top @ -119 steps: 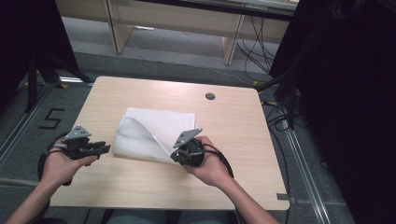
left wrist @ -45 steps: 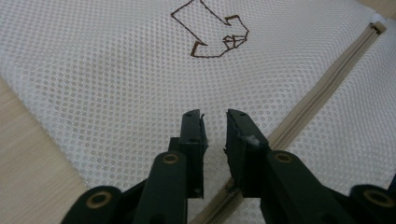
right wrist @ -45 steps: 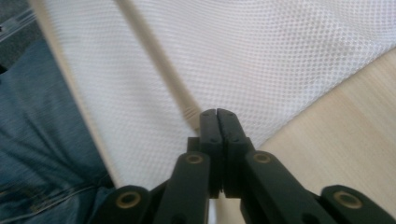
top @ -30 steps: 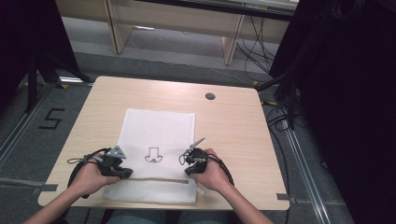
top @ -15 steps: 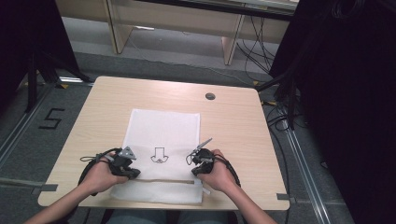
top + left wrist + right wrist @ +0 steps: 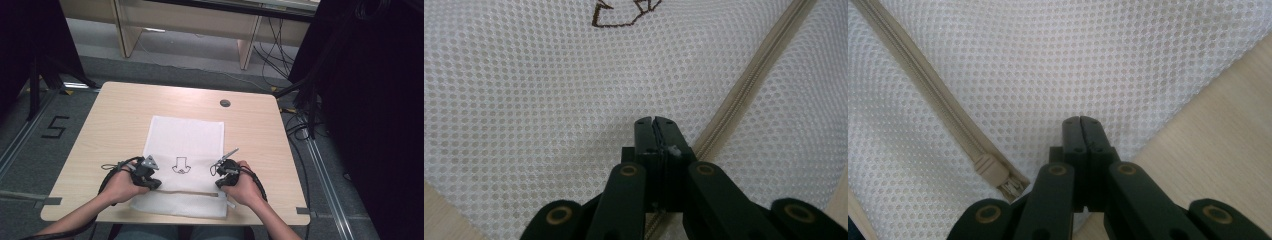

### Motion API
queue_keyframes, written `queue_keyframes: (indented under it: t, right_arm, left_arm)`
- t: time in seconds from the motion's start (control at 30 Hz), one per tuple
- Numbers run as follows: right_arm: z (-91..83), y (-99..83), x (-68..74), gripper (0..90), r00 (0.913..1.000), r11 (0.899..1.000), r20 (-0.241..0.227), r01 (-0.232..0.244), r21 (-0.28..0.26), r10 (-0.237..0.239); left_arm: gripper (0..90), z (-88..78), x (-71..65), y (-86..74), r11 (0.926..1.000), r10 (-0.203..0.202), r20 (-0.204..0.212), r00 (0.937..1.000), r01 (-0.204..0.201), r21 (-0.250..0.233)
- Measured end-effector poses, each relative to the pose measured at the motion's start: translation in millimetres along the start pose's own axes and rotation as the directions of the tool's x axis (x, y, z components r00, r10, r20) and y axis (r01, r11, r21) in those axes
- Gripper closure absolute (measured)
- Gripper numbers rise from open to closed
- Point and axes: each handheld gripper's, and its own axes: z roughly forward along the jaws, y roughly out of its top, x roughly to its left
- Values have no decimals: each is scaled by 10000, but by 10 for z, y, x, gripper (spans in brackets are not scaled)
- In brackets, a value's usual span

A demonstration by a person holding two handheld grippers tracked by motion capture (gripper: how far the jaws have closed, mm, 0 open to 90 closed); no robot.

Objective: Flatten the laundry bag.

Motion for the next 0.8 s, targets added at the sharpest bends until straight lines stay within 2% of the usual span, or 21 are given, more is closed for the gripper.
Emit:
queue_keyframes:
  t: [0.03,0.13,0.17,0.2,0.37,0.4,0.43,0.47,0.53,0.57,0.6,0.63,0.67,0.7,0.73,0.77,0.8]
  right_arm:
    - [-4,-11,-15,900,10000,10000,-35,51,-37,-51]
    - [-10,-27,-28,900,9999,9999,-5,-132,-20,132]
    - [-7,-27,-41,900,10000,9999,-10,35,-125,-35]
    - [-11,-30,-43,900,10000,9999,-2,-30,-116,30]
    - [-16,-36,-58,900,9998,9997,-3,-178,-142,178]
    - [-16,-36,-55,900,9998,9997,14,-208,-140,208]
    - [-16,-41,-43,900,9992,9991,-45,-407,-121,406]
    - [-16,-41,-43,900,9992,9991,-45,-407,-121,406]
    - [-25,-60,-66,900,9996,9988,85,-266,-417,270]
    - [-46,-74,-74,900,9991,9972,193,-359,-654,372]
    - [-93,-92,-68,896,9962,9939,216,-831,-719,848]
    - [-93,-92,-68,896,9962,9939,216,-831,-719,848]
    - [-129,-108,-93,891,9971,9911,154,-726,-1116,748]
    - [-268,-155,-99,865,9926,9820,250,-1141,-1505,1192]
    - [-310,-179,-124,850,9945,9773,279,-936,-1902,1007]
    - [-358,-208,-122,838,9922,9729,278,-1133,-2017,1213]
    - [-380,-233,-139,832,9926,9705,389,-1036,-2176,1146]
  left_arm:
    - [884,2,4,14,9998,181,-3,9998,-181,100]
    - [884,10,2,34,9994,285,-6,9996,-285,171]
    - [884,26,-14,37,10000,97,-33,9999,-97,-19]
    - [884,20,-6,40,9997,222,-30,9997,-222,83]
    - [884,42,-23,36,9996,-165,-6,9999,165,-219]
    - [884,21,3,37,9999,140,7,9999,-140,94]
    - [884,21,3,37,9999,140,7,9999,-140,94]
    - [884,22,1,32,9999,127,-4,9999,-127,6]
    - [876,12,-5,21,9998,190,-37,9998,-190,20]
    - [870,5,-15,13,9995,275,-132,9995,-277,-128]
    - [865,-7,-17,10,9990,388,-128,9992,-391,-226]
    - [864,-7,-17,10,9990,388,-128,9992,-391,-226]
    - [864,-32,-19,8,9984,432,-122,9990,-436,-357]
    - [851,-45,-61,4,9937,-235,-66,9997,226,-1099]
    - [844,-45,-61,4,9937,-235,-66,9997,226,-1099]
    - [833,-87,-48,4,9911,-200,-140,9997,180,-1319]
    - [824,-111,-43,-2,9895,-270,-105,9996,252,-1424]
